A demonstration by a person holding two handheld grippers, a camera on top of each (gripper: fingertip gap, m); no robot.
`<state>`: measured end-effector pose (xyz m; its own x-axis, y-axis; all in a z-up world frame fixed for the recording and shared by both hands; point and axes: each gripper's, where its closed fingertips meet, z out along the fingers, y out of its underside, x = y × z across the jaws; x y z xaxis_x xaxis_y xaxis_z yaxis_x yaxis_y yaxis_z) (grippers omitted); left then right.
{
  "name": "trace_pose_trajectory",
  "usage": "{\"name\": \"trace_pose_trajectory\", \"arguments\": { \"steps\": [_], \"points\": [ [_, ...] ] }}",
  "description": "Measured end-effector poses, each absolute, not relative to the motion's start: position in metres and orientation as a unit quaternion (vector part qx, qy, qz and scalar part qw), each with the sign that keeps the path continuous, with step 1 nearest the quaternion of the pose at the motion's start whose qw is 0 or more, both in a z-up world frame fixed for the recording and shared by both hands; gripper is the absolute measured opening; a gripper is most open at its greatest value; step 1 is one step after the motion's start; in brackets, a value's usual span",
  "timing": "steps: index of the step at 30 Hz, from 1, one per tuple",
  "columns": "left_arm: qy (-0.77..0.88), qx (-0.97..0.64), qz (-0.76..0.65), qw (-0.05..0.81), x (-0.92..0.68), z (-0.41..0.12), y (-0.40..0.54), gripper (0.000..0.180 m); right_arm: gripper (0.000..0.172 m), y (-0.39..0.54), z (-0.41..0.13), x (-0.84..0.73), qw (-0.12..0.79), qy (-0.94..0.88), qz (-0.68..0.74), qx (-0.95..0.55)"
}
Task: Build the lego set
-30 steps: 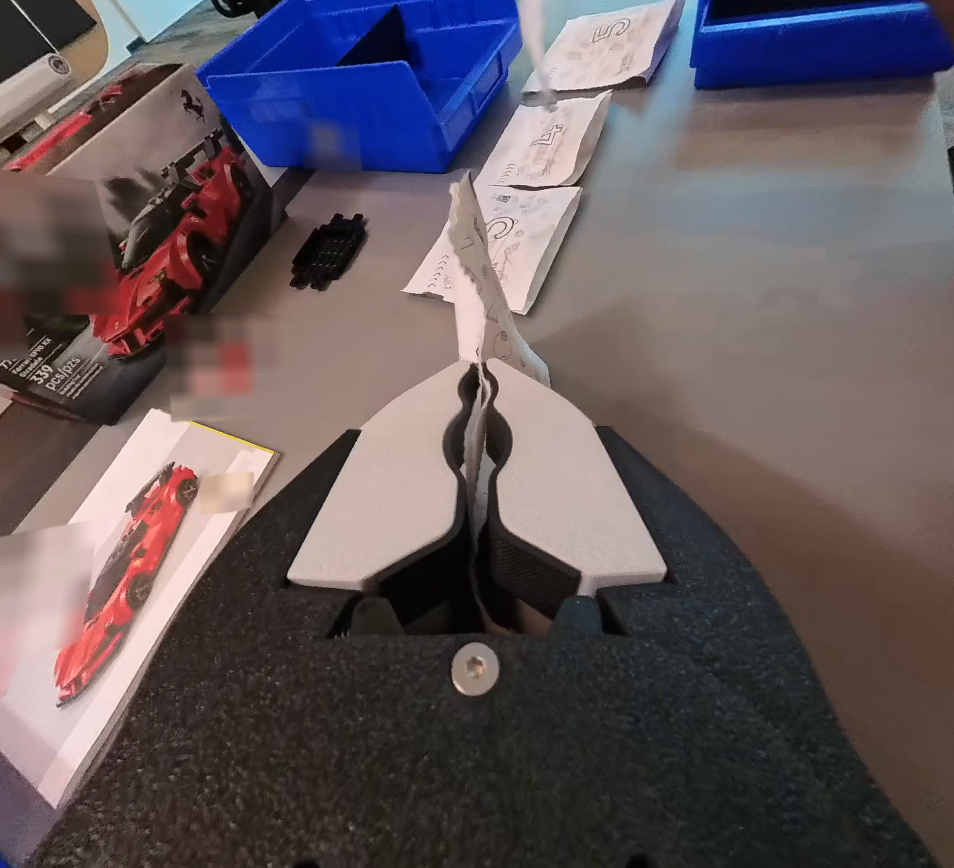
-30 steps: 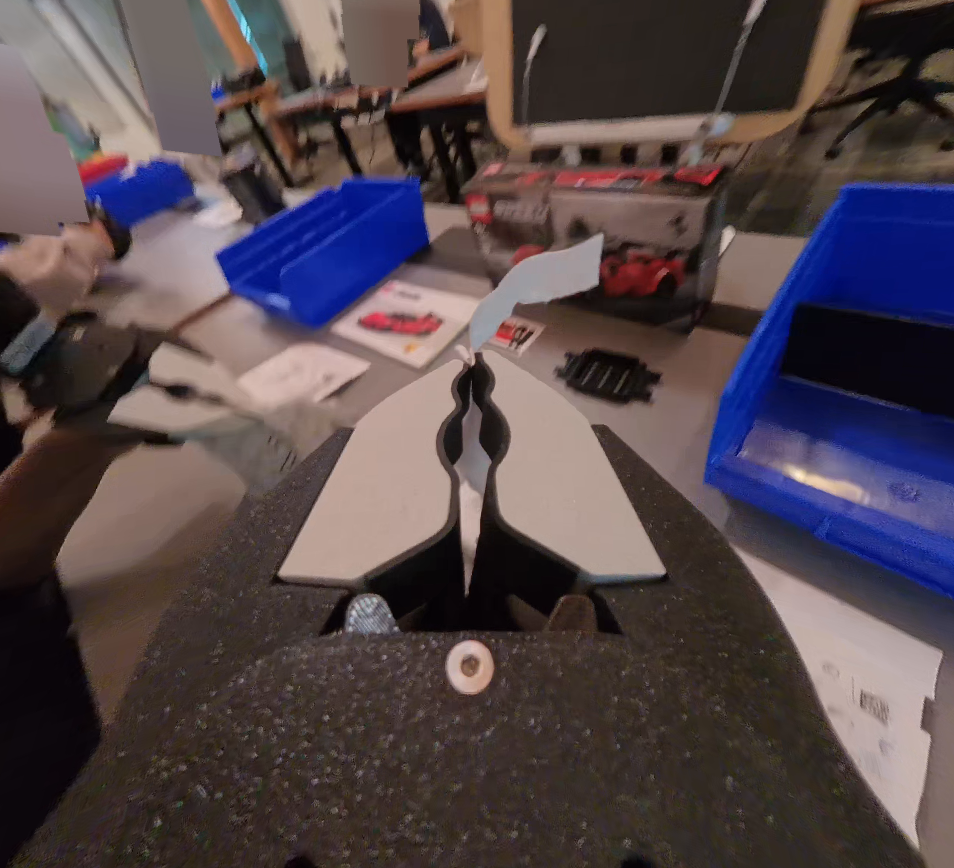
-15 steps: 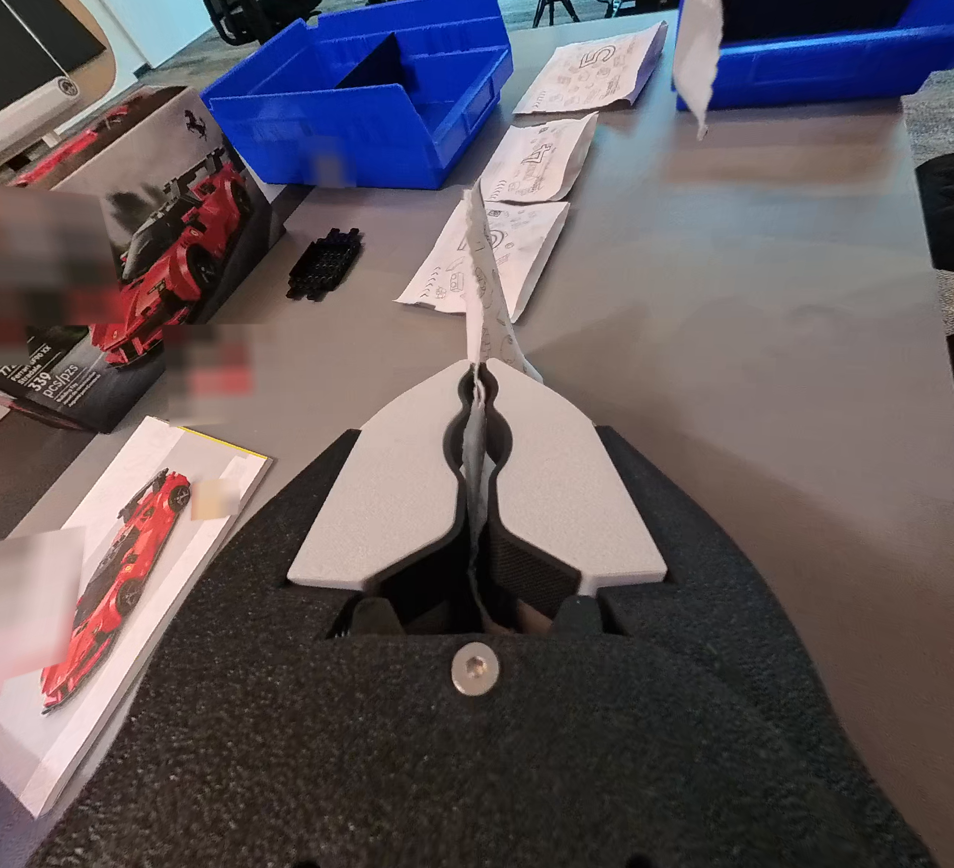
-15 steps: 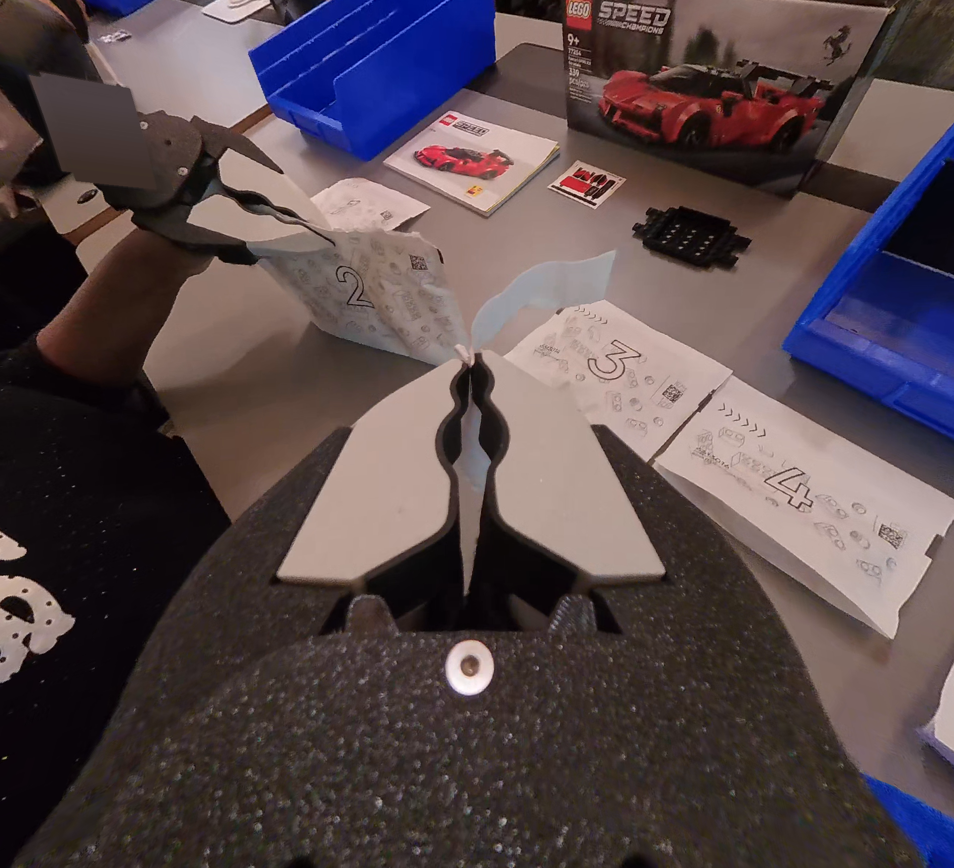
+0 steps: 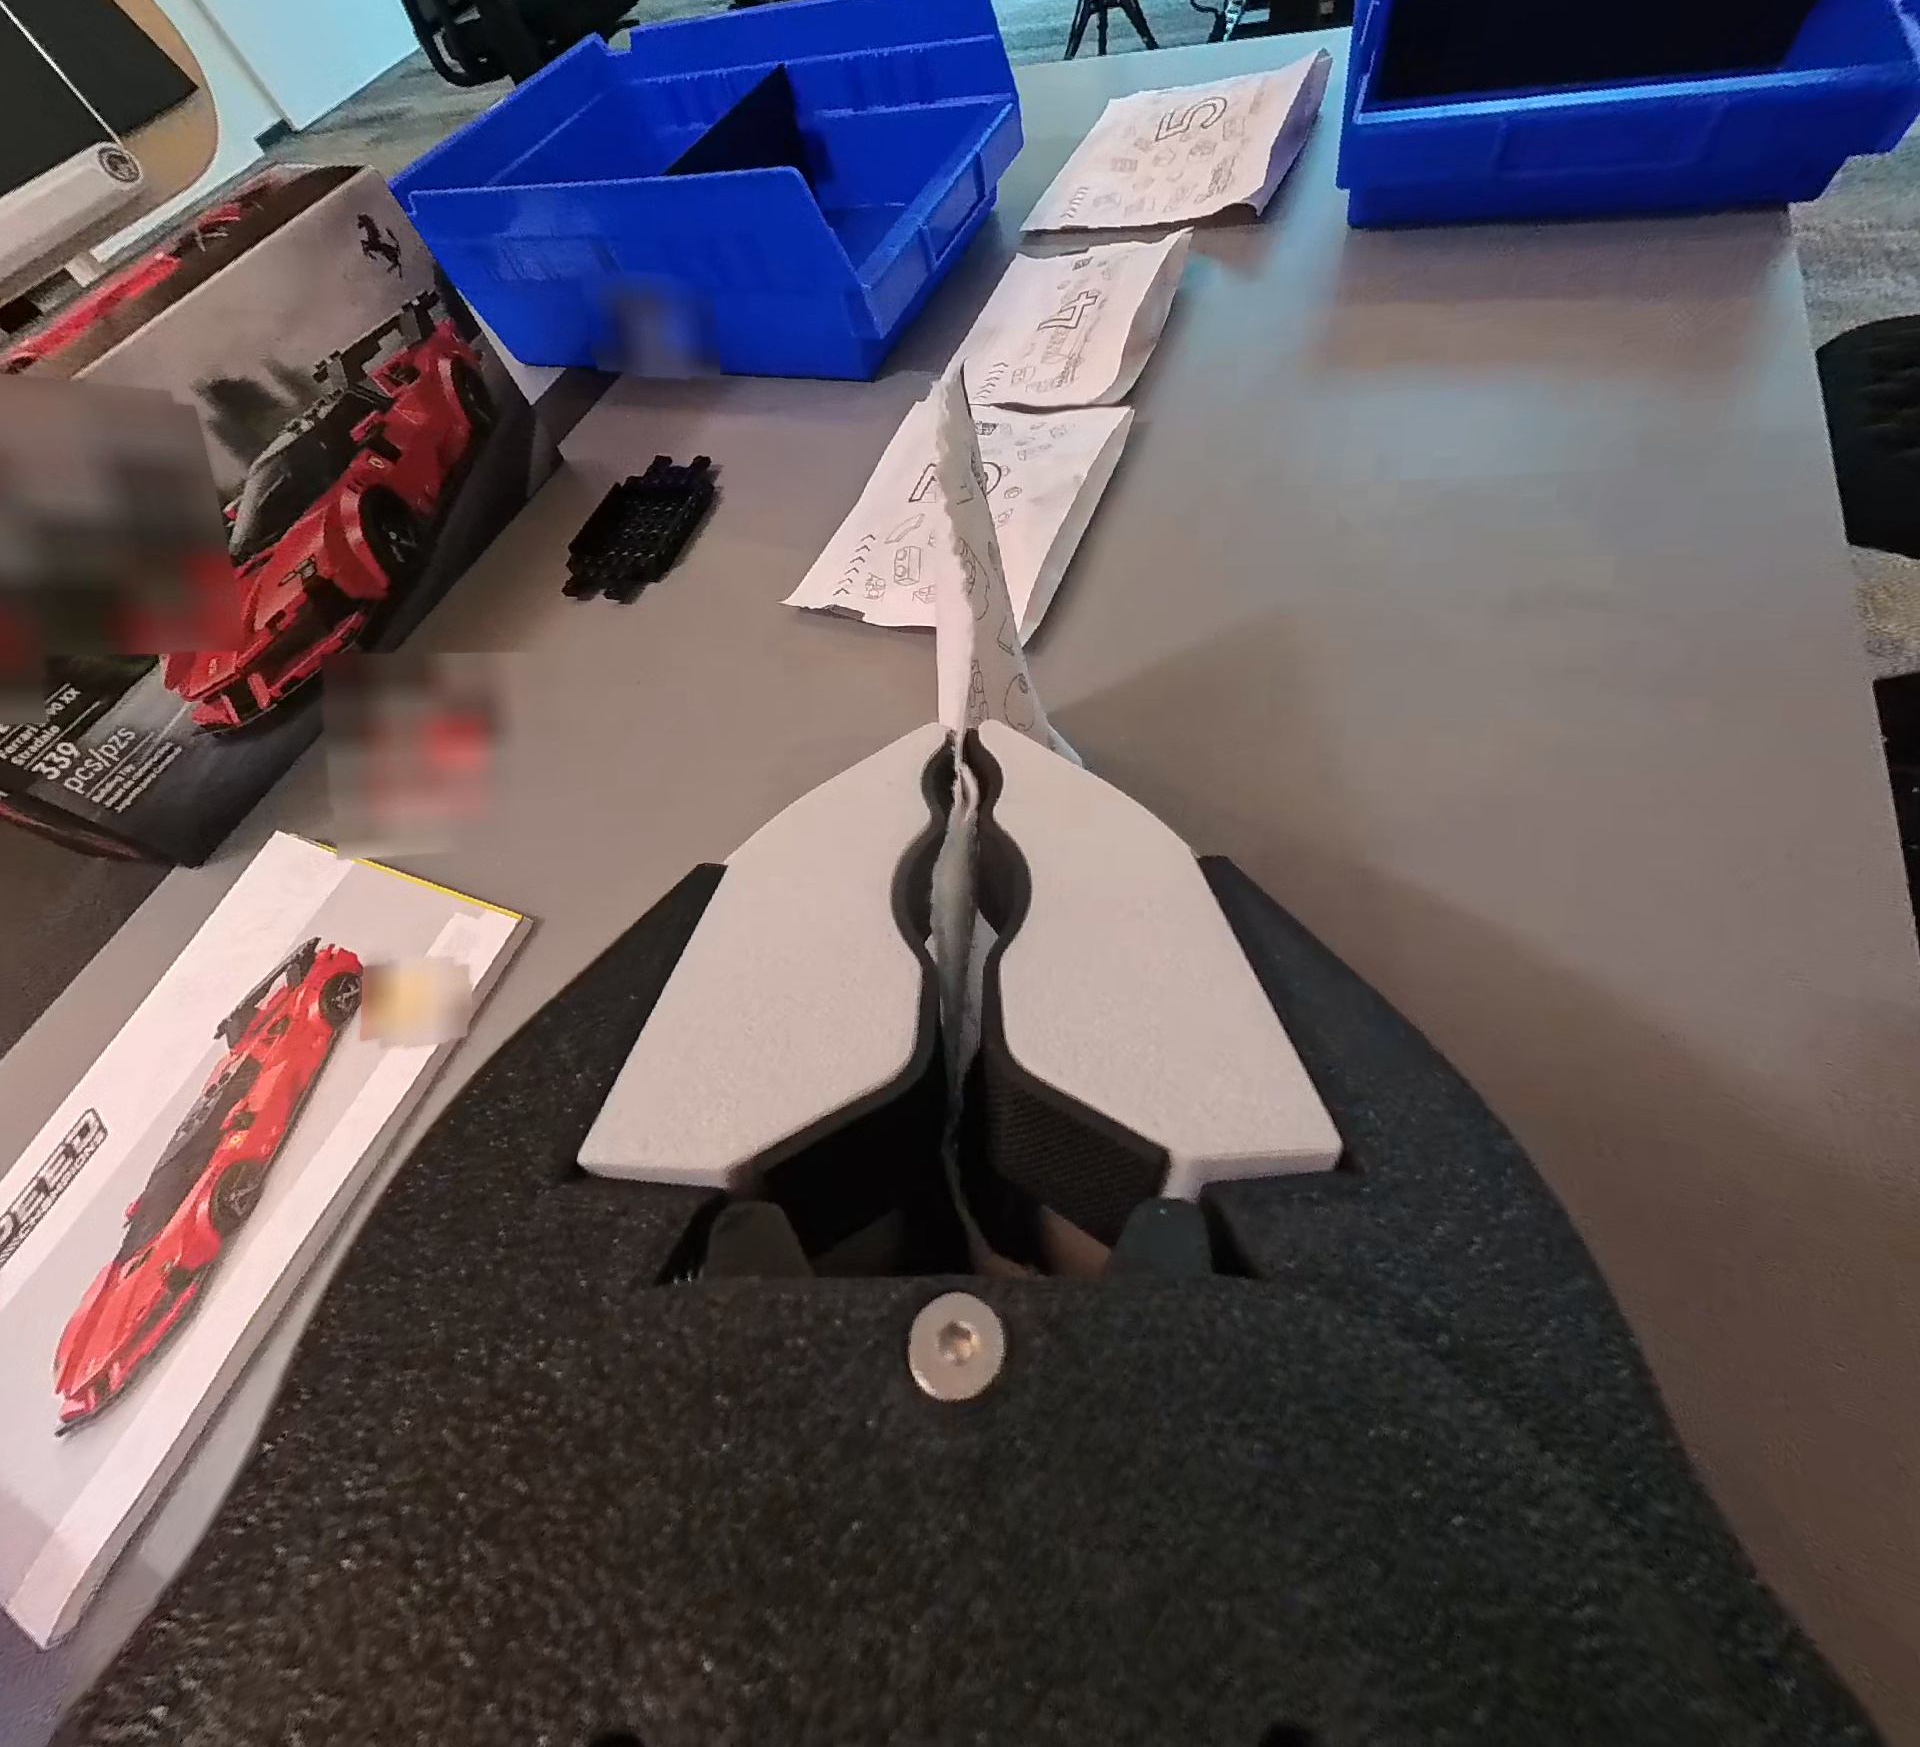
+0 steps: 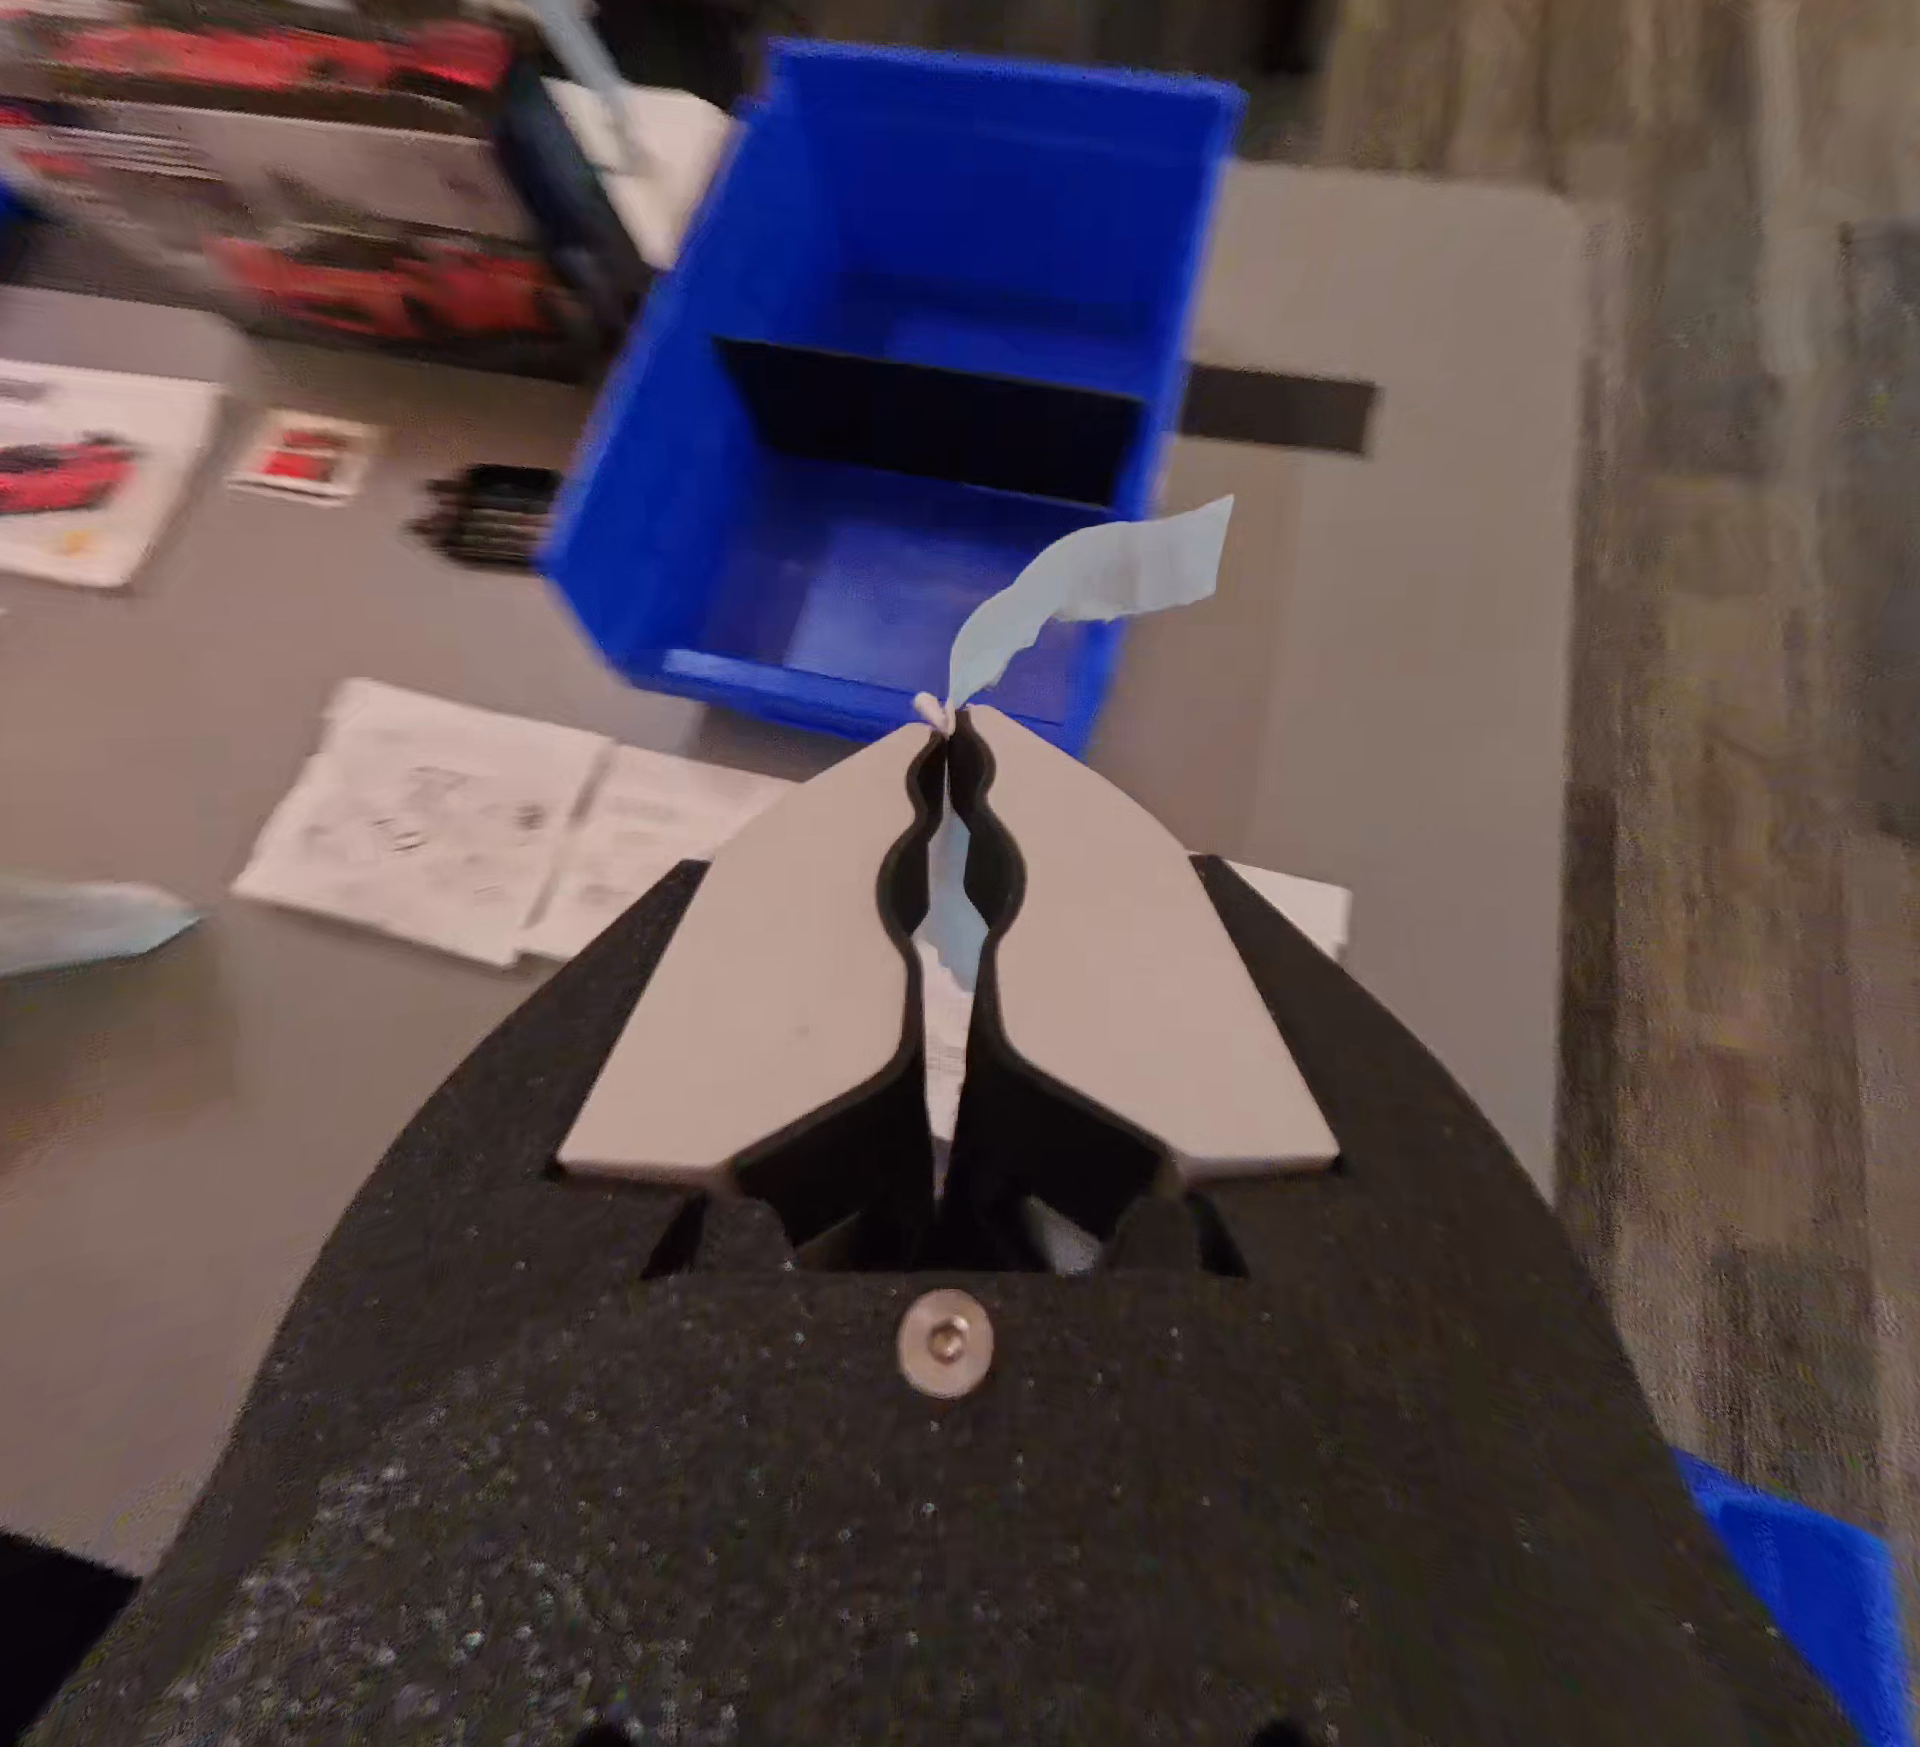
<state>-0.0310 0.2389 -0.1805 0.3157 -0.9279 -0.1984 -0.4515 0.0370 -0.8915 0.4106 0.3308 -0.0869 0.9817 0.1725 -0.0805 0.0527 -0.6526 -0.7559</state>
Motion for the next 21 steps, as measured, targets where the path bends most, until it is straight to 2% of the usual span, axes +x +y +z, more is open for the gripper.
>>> {"name": "trace_pose_trajectory", "arguments": {
  "steps": [4,12,21],
  "points": [
    [0.534,-0.65,-0.243,0.483,-0.031,-0.181,0.238,0.0,0.001,0.373,-0.137,0.483,0.342,0.026,0.068,-0.937],
    [0.567,-0.623,-0.238,0.484,-0.028,-0.181,0.234,0.0,0.001,0.449,-0.216,0.528,0.28,0.064,0.106,-0.952],
    [0.573,-0.634,-0.219,0.471,-0.025,-0.182,0.242,0.0,0.001,0.532,-0.266,0.538,0.252,0.058,0.143,-0.955]
  ]
}}
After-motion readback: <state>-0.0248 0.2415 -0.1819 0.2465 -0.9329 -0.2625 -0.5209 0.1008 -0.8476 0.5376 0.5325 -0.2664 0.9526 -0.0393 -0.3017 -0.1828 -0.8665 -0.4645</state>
